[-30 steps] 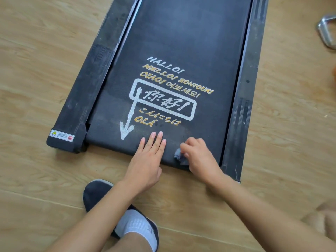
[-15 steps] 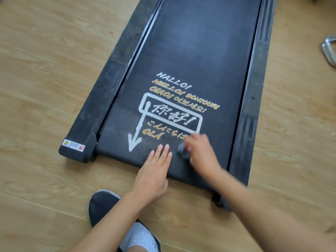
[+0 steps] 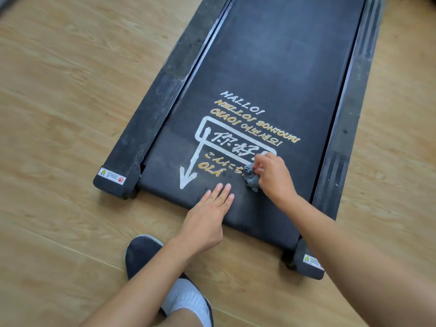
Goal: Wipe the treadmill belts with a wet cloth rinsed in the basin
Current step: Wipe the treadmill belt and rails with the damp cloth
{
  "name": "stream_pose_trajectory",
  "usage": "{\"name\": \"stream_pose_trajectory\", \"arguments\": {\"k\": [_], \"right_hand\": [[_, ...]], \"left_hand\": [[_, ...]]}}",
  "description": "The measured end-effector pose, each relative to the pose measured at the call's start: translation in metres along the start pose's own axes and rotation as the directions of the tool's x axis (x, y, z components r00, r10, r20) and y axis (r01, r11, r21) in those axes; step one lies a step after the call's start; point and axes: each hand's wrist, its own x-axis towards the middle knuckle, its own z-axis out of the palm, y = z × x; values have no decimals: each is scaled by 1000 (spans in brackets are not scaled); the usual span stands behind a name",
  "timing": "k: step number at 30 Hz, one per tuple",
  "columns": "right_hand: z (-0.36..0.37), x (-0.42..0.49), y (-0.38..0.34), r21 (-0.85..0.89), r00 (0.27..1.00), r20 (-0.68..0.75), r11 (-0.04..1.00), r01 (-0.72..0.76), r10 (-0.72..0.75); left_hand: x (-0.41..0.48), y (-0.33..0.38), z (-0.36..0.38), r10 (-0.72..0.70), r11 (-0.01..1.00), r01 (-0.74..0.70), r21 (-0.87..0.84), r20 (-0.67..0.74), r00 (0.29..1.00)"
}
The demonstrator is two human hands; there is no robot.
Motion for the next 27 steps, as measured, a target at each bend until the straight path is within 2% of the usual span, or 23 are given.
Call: {"name": "stream_pose_trajectory", "arguments": {"k": [4, 6, 8, 11, 12, 15, 17, 19, 22, 24, 27], "right_hand": [[8, -35, -24, 7, 999, 18, 1000, 29, -29], [23, -77, -38, 6, 987, 118, 994, 108, -108], [29, -100, -43, 15, 954, 190, 972, 234, -232], [18, -75, -28, -17, 881, 279, 916, 402, -381], [13, -59, -23, -43, 887, 255, 911, 409, -386], [2, -4, -14, -28, 982, 74, 984, 176, -173], [3, 10, -15, 26, 998, -14, 998, 61, -61], [9, -7, -26, 43, 999, -31, 999, 21, -19], [33, -77, -51, 66, 985, 94, 988, 140, -146], [41, -115, -63, 69, 940, 203, 962, 266, -274], [38, -106, -54, 37, 881, 273, 920, 391, -386]], "left_hand": [[1, -1, 0, 7, 998, -7, -66, -15, 1000], [1, -1, -6, -17, 984, -1, -181, -97, 995], [-1, -4, -16, -124, 950, 59, -307, -197, 973], [-9, -15, -24, -167, 948, 48, -315, -365, 916], [-12, -24, -24, -164, 955, 42, -295, -403, 901], [-25, -50, -28, -222, 960, 116, -257, -437, 872], [-32, -64, -29, -300, 936, 180, -301, -419, 857], [-35, -67, -28, -360, 915, 236, -328, -398, 844], [-31, -61, -29, -402, 905, 296, -305, -387, 830], [-30, -60, -29, -406, 905, 307, -294, -381, 831], [-32, -63, -29, -404, 904, 304, -299, -372, 835]]}}
